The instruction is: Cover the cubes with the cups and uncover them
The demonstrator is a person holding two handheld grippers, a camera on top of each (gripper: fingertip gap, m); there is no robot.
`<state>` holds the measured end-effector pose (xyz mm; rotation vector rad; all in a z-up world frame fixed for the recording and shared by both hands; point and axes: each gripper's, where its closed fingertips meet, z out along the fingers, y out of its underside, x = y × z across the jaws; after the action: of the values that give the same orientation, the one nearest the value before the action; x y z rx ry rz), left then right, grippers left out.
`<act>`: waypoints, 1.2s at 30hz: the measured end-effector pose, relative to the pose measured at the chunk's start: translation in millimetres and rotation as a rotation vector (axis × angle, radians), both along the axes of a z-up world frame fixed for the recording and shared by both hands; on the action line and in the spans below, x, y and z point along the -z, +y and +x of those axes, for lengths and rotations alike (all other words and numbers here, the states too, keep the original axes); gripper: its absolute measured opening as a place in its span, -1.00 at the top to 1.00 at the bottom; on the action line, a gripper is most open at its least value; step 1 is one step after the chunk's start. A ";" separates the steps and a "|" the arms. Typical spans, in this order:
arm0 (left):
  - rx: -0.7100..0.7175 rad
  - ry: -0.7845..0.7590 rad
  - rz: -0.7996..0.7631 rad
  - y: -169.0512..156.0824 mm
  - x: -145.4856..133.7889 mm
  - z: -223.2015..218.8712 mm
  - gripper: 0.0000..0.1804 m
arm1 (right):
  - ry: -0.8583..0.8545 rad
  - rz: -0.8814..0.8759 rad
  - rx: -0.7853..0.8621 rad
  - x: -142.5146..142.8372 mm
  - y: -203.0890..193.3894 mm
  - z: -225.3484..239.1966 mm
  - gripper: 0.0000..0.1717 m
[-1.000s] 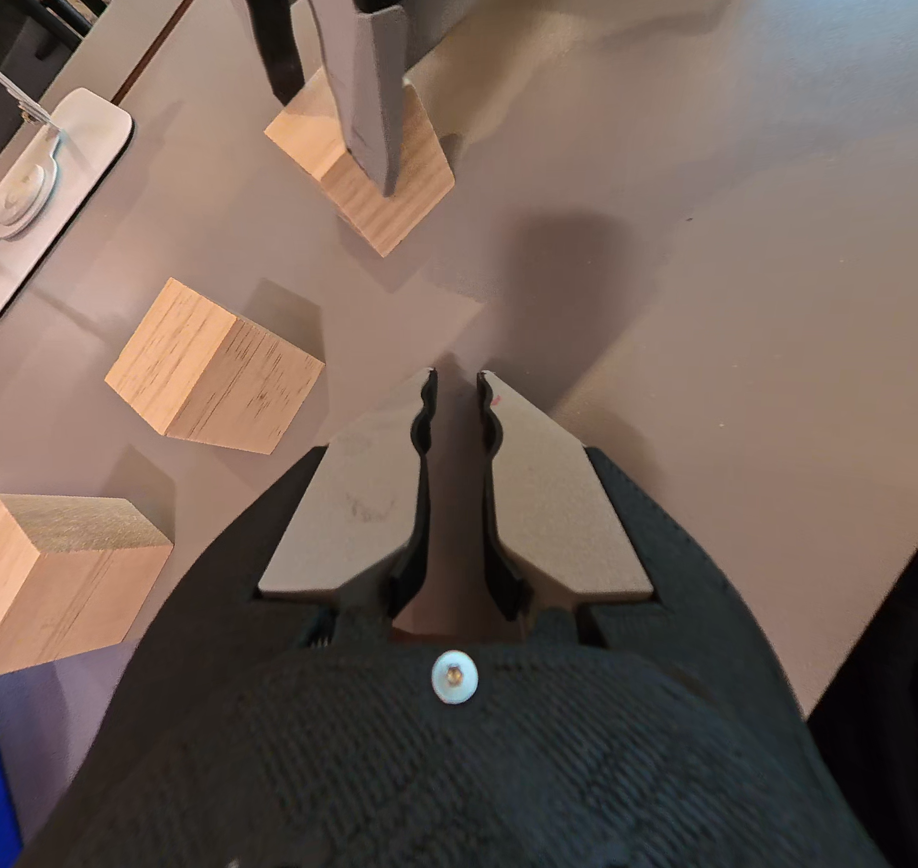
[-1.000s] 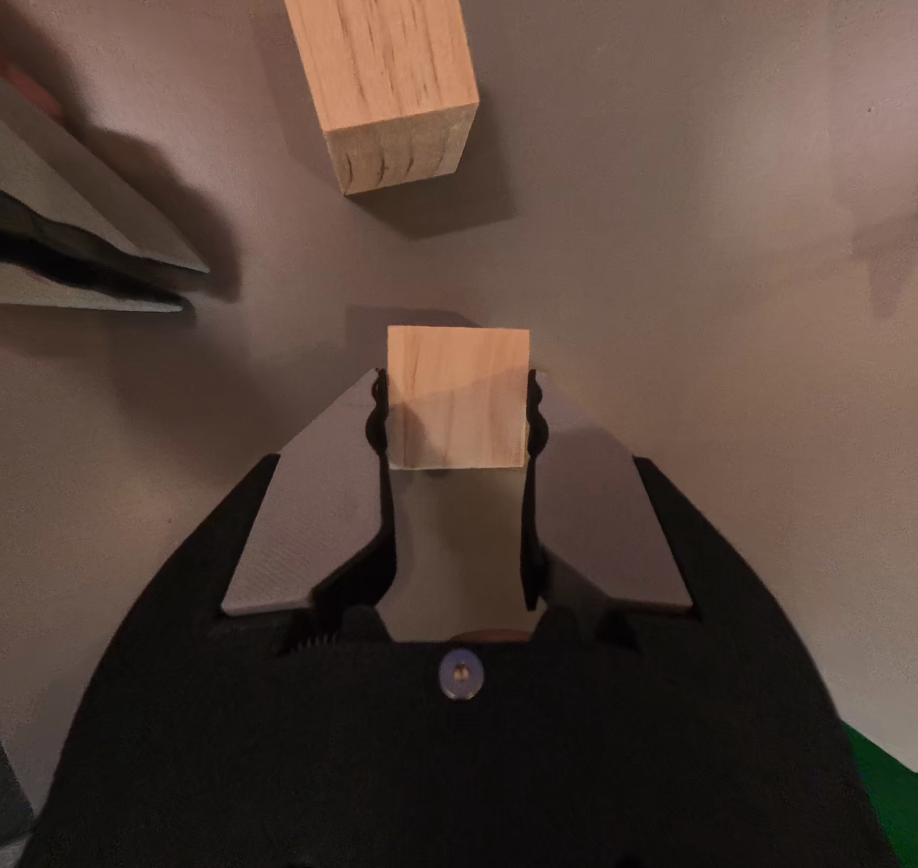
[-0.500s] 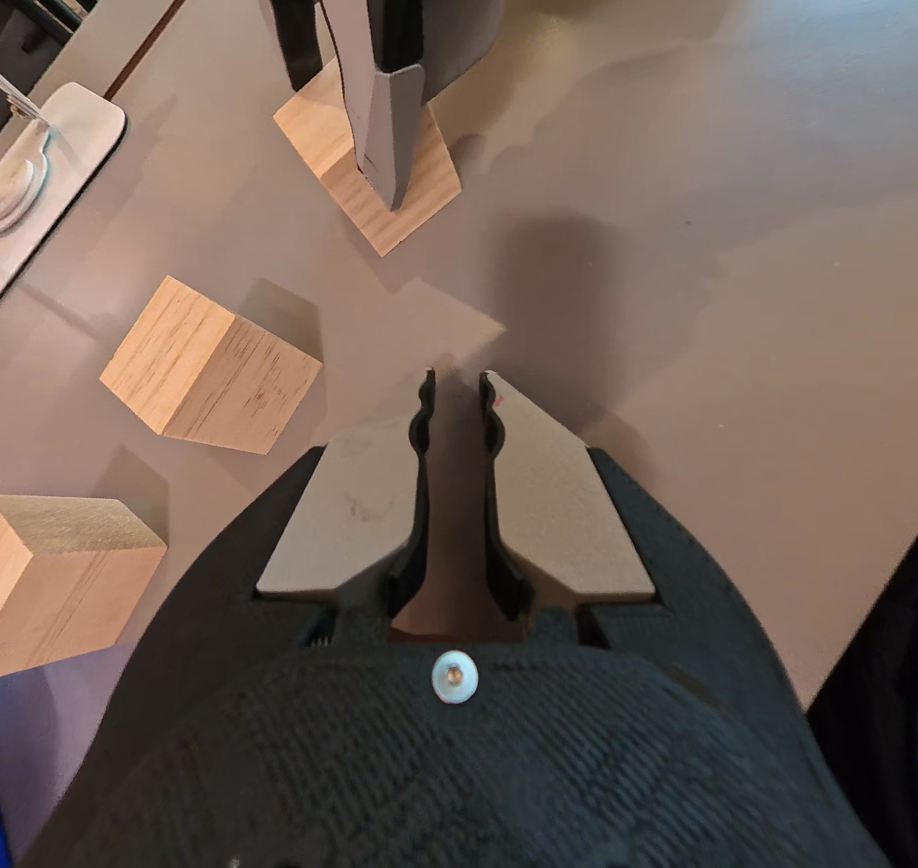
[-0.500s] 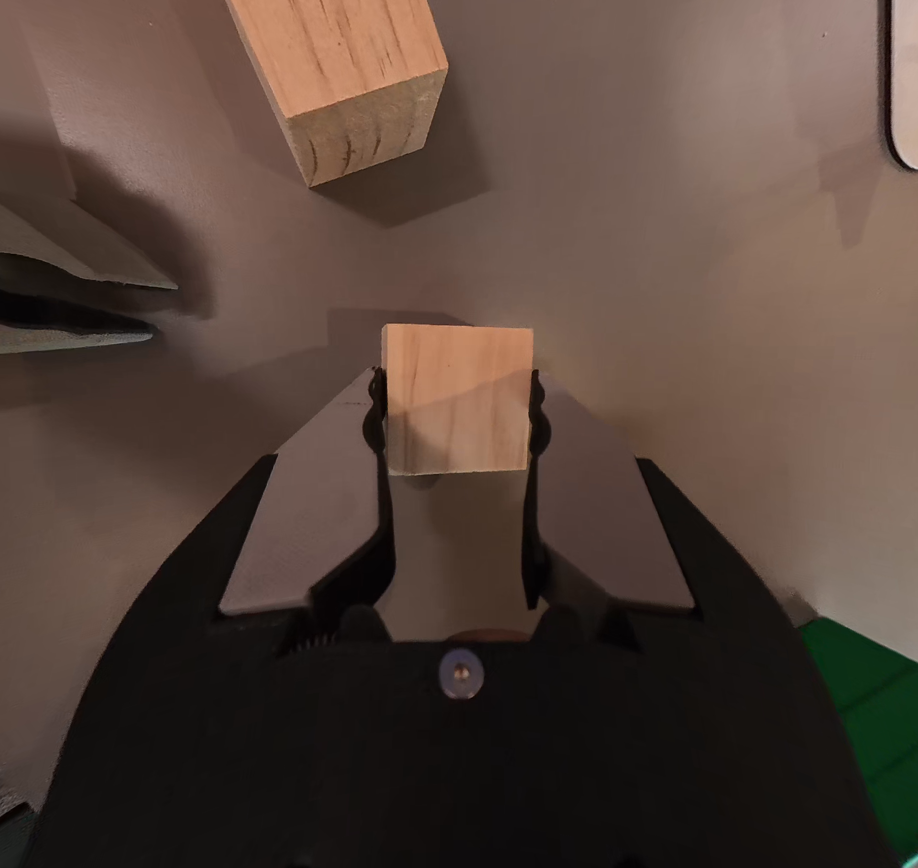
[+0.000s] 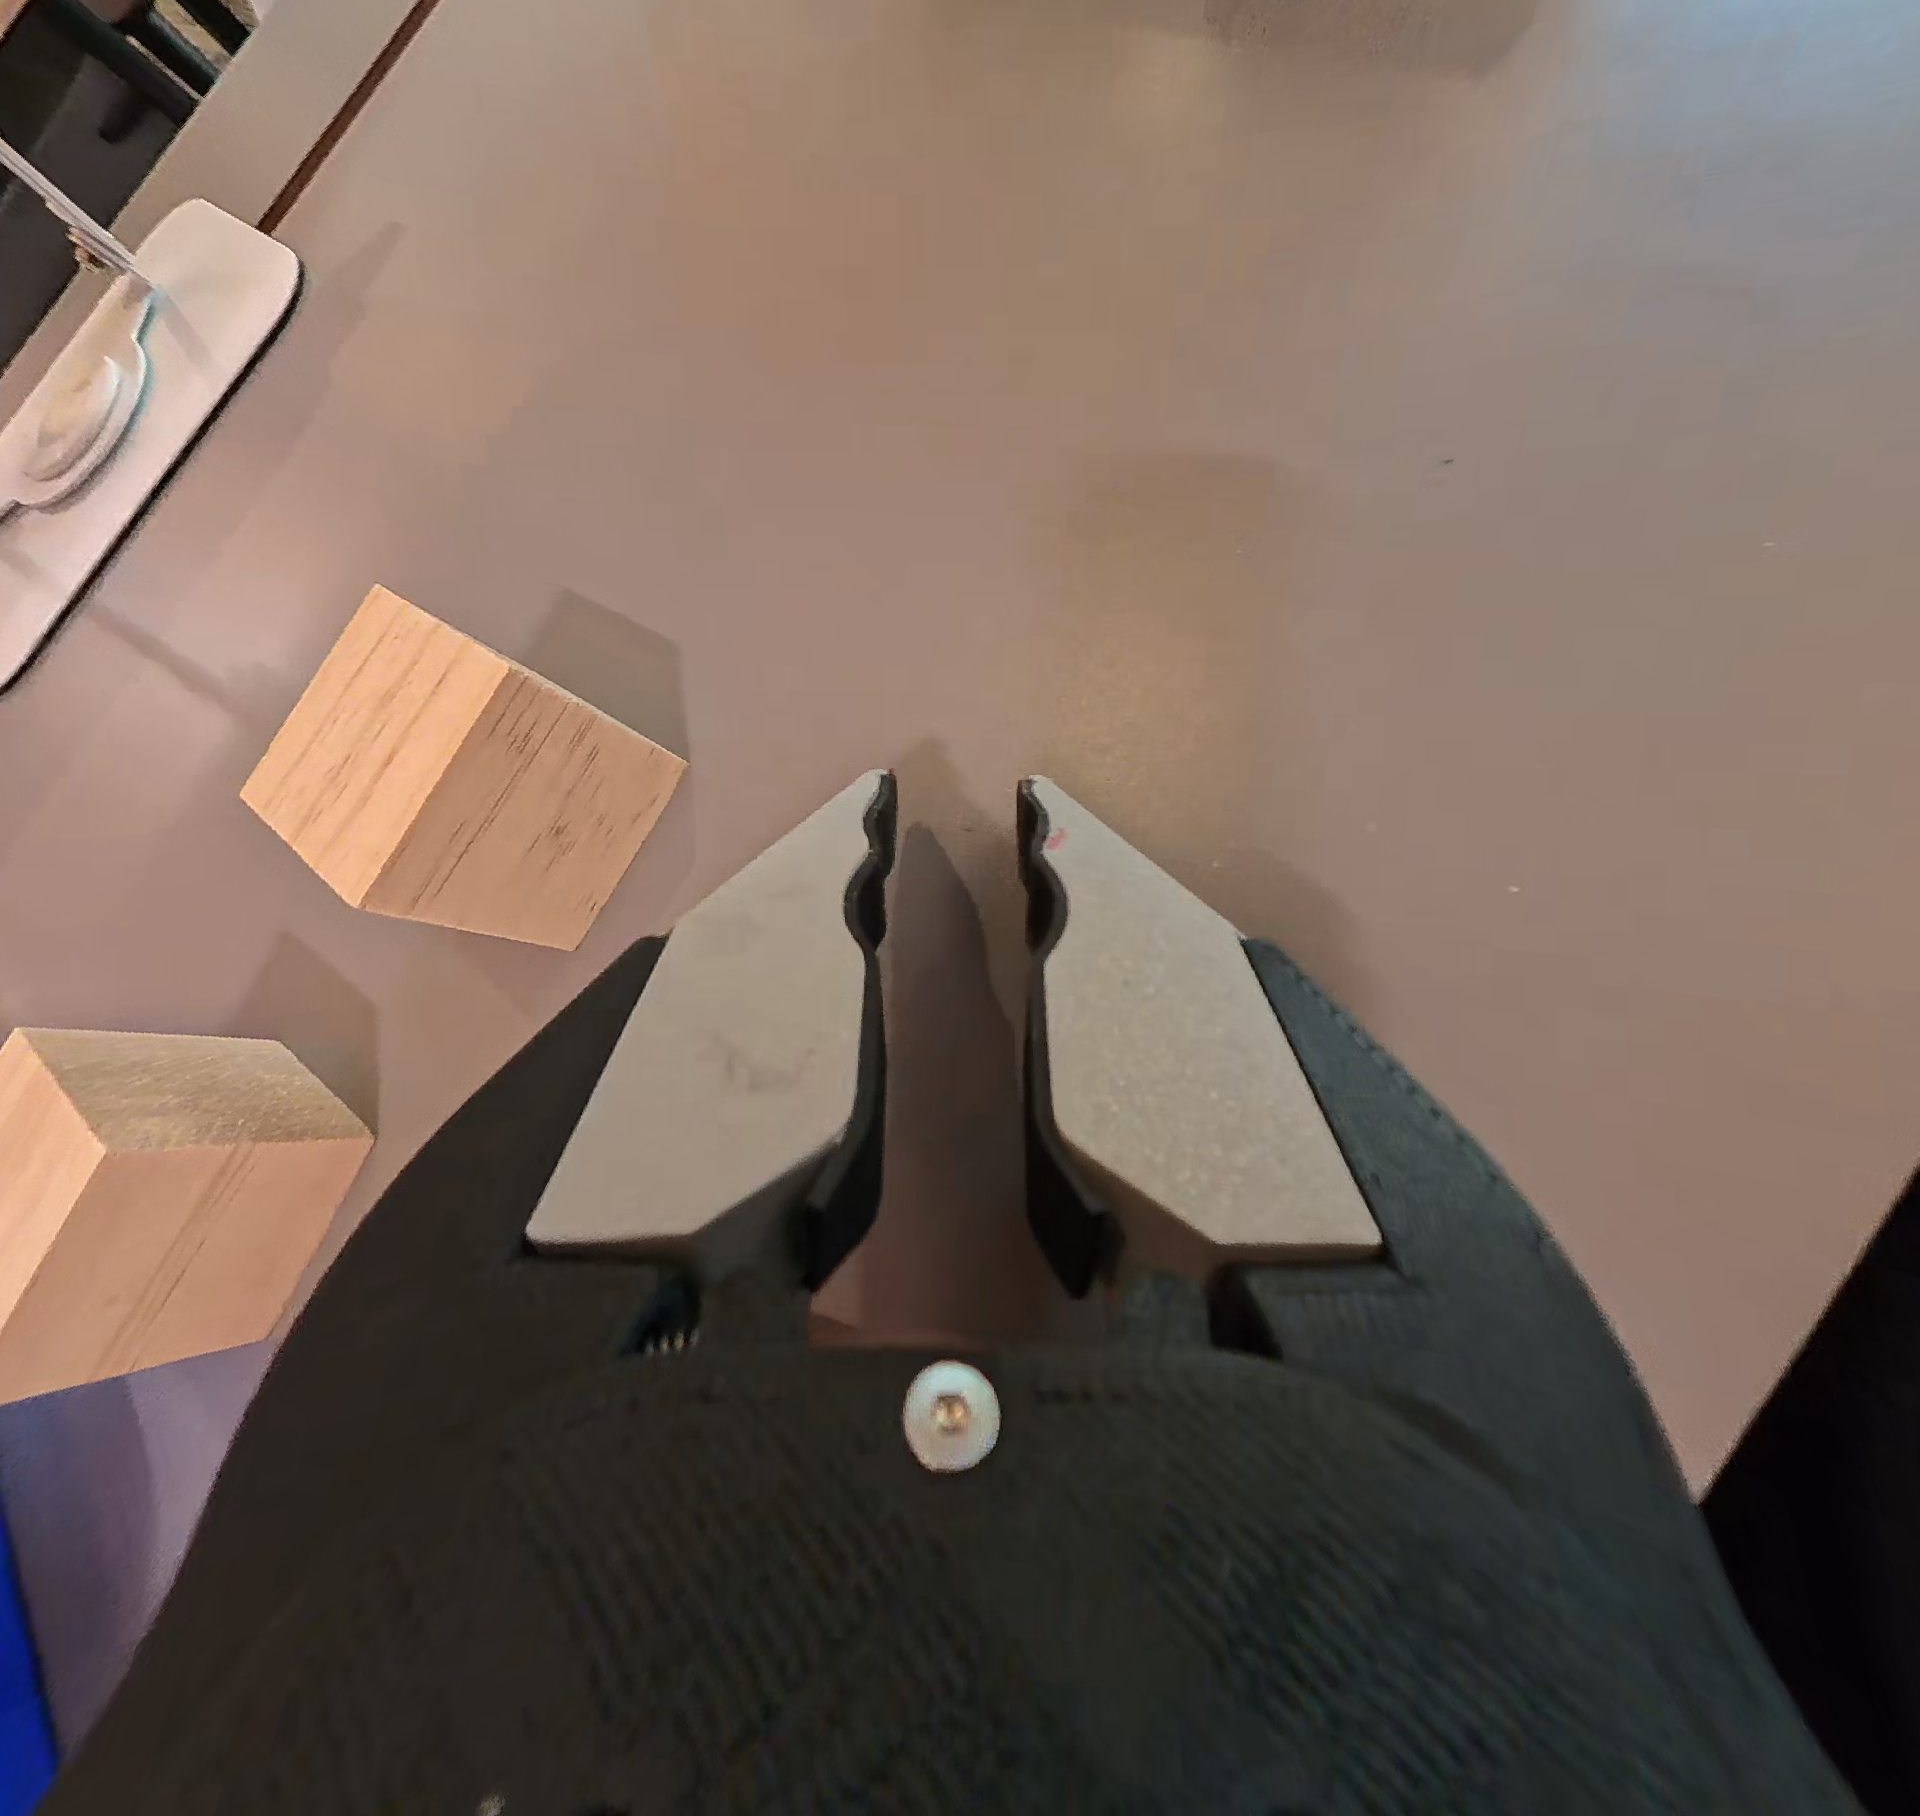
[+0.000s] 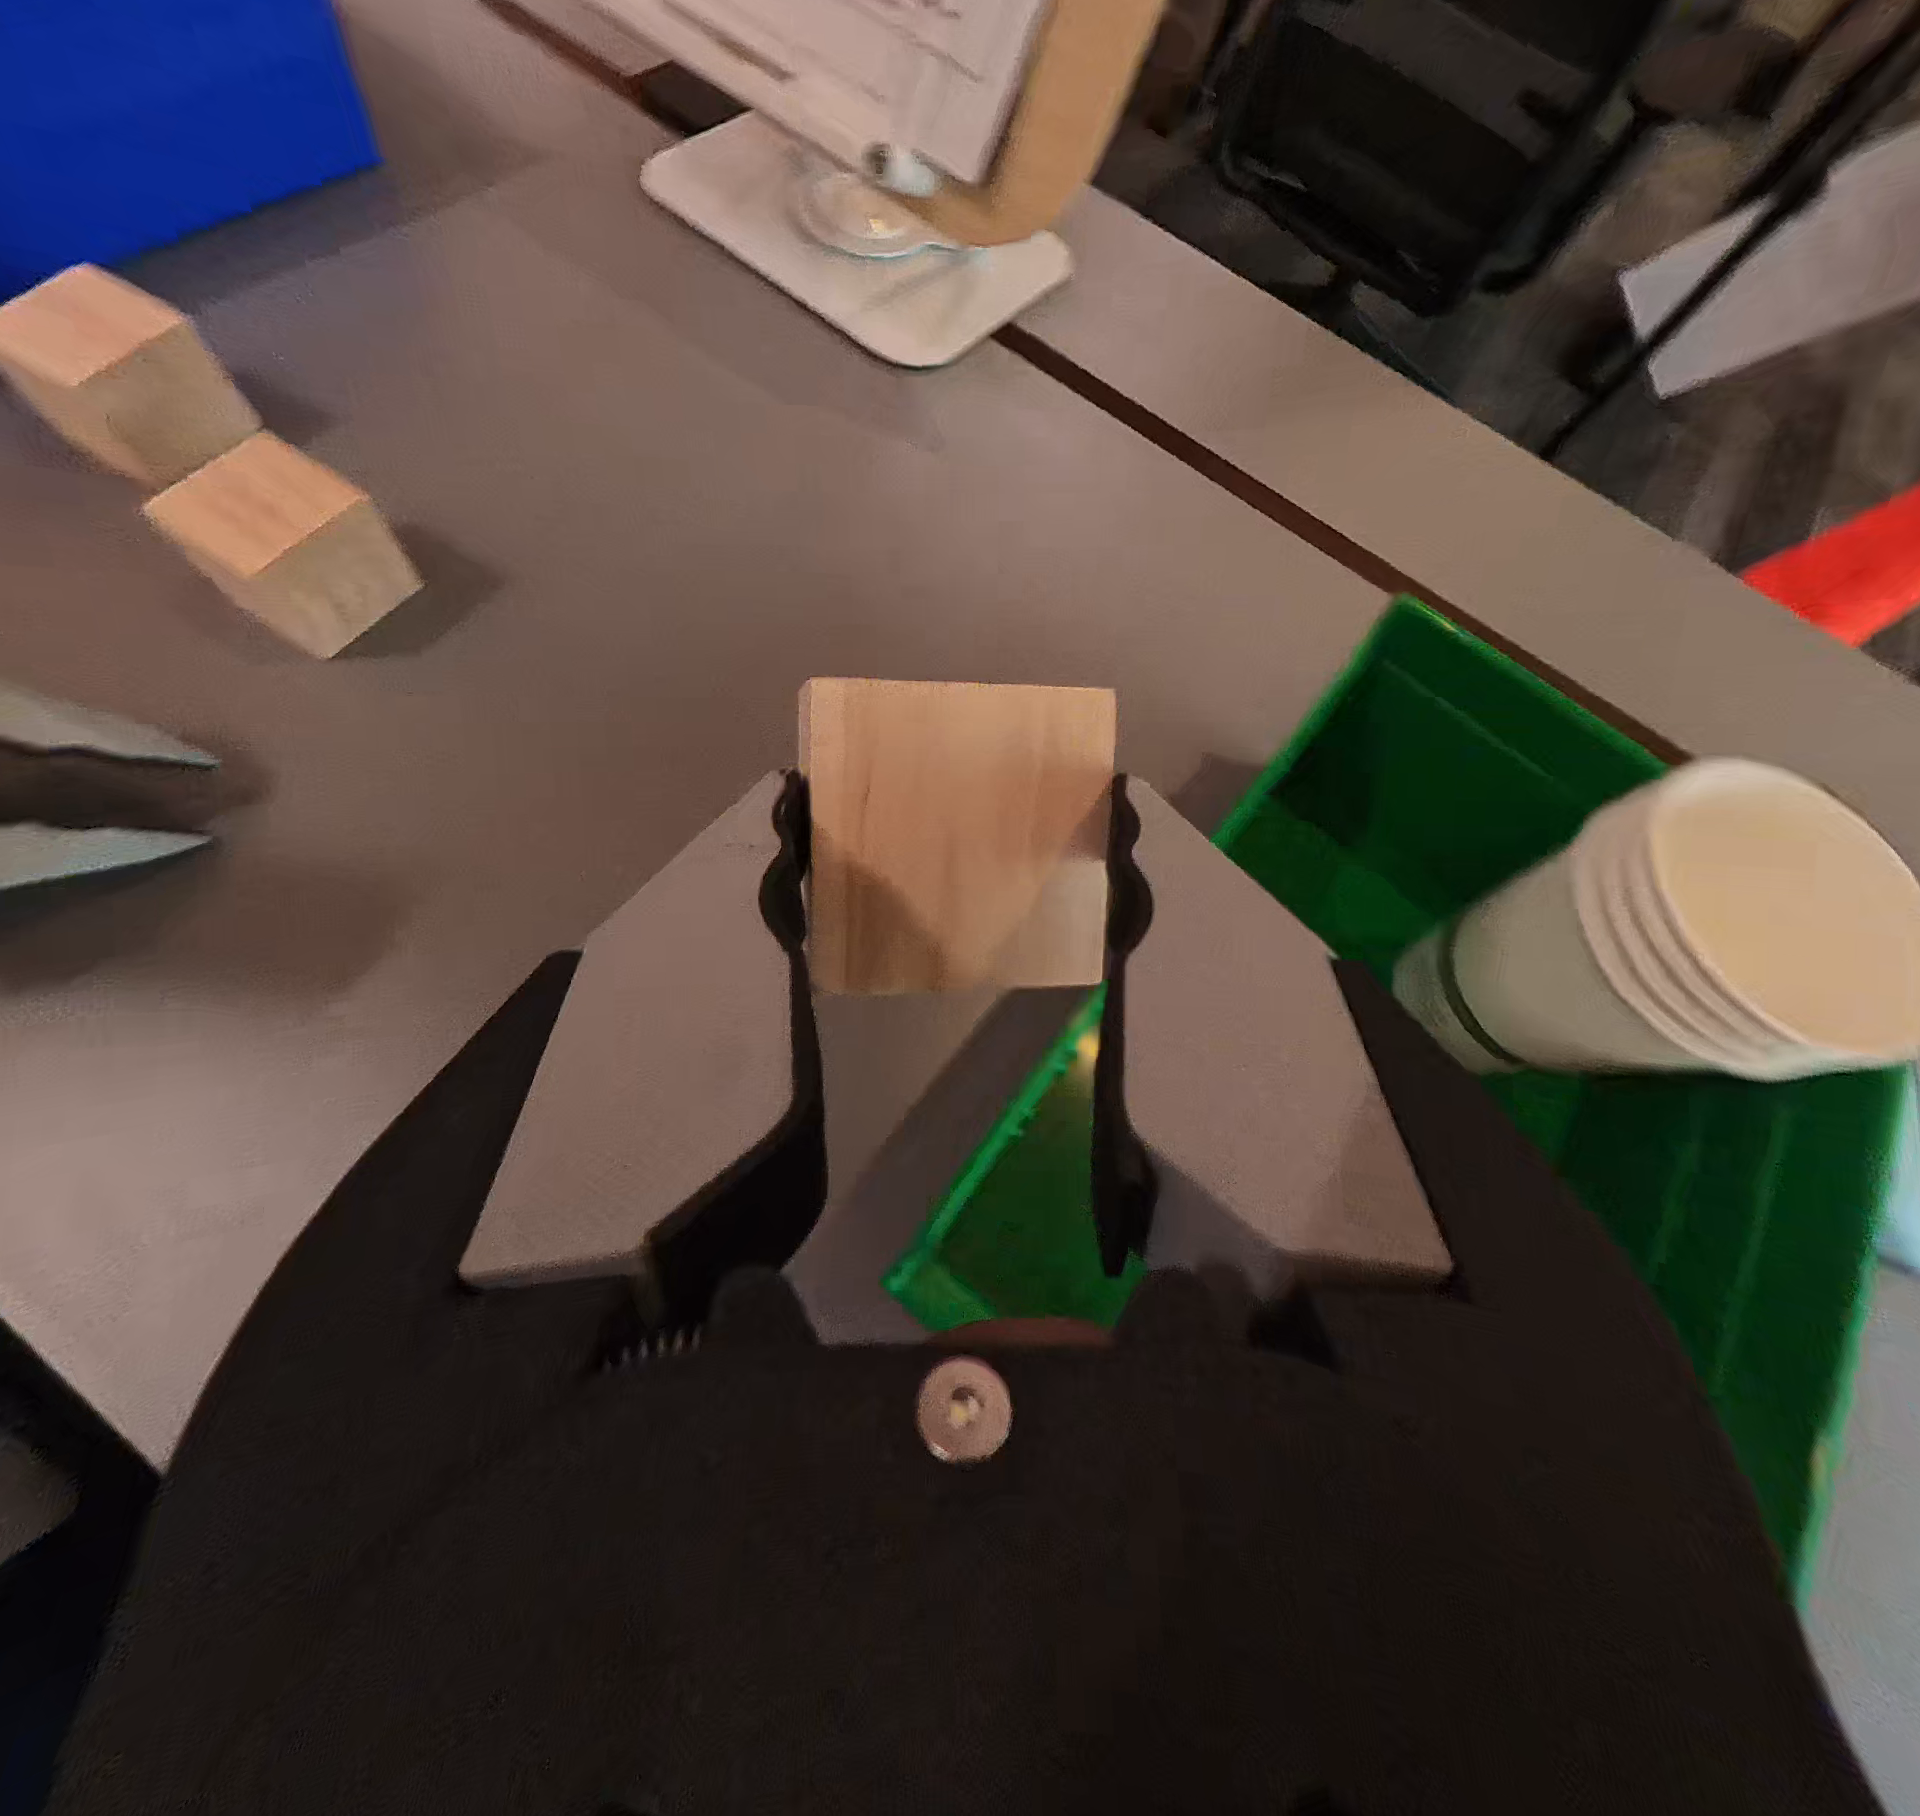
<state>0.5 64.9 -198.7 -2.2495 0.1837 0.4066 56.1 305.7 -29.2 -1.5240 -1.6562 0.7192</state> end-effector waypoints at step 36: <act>-0.019 0.035 -0.004 -0.4 0.2 -2.8 0.82 | -0.587 0.024 0.387 140.2 160.2 119.1 0.82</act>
<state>-2.3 64.5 -198.8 -2.2505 0.1812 0.4562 175.2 465.8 -169.3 -2.0892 -1.6730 0.0369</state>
